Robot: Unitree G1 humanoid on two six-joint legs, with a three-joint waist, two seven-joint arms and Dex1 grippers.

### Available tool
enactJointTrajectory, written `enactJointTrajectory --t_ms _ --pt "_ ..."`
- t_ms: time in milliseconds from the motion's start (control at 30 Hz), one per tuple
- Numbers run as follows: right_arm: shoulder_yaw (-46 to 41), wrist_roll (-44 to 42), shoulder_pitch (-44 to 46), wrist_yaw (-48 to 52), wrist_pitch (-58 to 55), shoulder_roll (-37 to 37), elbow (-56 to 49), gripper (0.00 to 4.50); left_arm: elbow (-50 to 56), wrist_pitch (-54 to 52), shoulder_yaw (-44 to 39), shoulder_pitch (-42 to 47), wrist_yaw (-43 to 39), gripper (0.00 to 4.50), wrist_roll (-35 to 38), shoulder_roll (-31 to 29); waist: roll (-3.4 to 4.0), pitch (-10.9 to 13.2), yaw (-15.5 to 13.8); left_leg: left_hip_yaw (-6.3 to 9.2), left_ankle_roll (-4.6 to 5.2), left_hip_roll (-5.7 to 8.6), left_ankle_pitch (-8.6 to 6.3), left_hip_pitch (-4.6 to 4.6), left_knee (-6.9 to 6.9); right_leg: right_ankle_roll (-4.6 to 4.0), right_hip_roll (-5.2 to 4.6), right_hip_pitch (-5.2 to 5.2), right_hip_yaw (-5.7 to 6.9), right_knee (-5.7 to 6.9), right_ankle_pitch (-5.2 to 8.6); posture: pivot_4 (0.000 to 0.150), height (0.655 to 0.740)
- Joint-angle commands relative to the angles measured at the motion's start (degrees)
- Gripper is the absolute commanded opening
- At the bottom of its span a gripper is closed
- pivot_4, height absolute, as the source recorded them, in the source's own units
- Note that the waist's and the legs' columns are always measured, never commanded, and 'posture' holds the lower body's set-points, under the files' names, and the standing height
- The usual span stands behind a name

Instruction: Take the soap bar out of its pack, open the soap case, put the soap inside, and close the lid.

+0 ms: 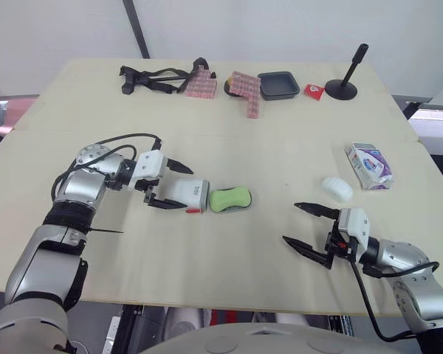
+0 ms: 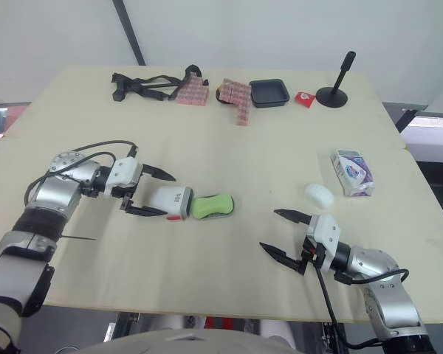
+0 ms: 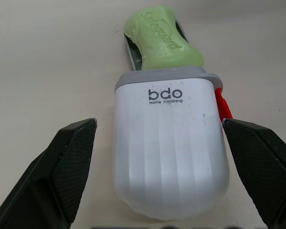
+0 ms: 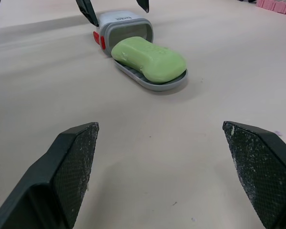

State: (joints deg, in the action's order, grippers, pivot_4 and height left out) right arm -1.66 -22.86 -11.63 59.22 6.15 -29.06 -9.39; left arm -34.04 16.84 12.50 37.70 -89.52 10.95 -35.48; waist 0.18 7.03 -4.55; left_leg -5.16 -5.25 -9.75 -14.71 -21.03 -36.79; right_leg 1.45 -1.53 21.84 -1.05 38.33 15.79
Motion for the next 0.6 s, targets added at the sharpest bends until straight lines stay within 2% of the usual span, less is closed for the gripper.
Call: enactJointTrajectory --t_ms 33,600 --pt "-0.81 -0.21 -0.4 0.01 1.32 -0.58 -0.53 4.47 -0.94 -0.62 0.32 0.57 -1.13 4.5 -1.05 -0.05 0.0 0.0 0.02 0.0 0.0 0.0 0.0 0.0 0.0 0.0 0.0 0.0 0.0 0.01 0.0 0.15 0.74" --pt "-0.4 -0.05 0.08 0.61 1.39 -1.62 0.3 4.47 -0.93 -1.47 1.14 -0.25 1.4 4.5 -4.03 0.94 0.0 0.0 0.0 0.02 0.0 0.0 0.0 -0.01 0.0 0.0 0.0 -0.02 0.02 -0.02 0.0 0.15 0.74"
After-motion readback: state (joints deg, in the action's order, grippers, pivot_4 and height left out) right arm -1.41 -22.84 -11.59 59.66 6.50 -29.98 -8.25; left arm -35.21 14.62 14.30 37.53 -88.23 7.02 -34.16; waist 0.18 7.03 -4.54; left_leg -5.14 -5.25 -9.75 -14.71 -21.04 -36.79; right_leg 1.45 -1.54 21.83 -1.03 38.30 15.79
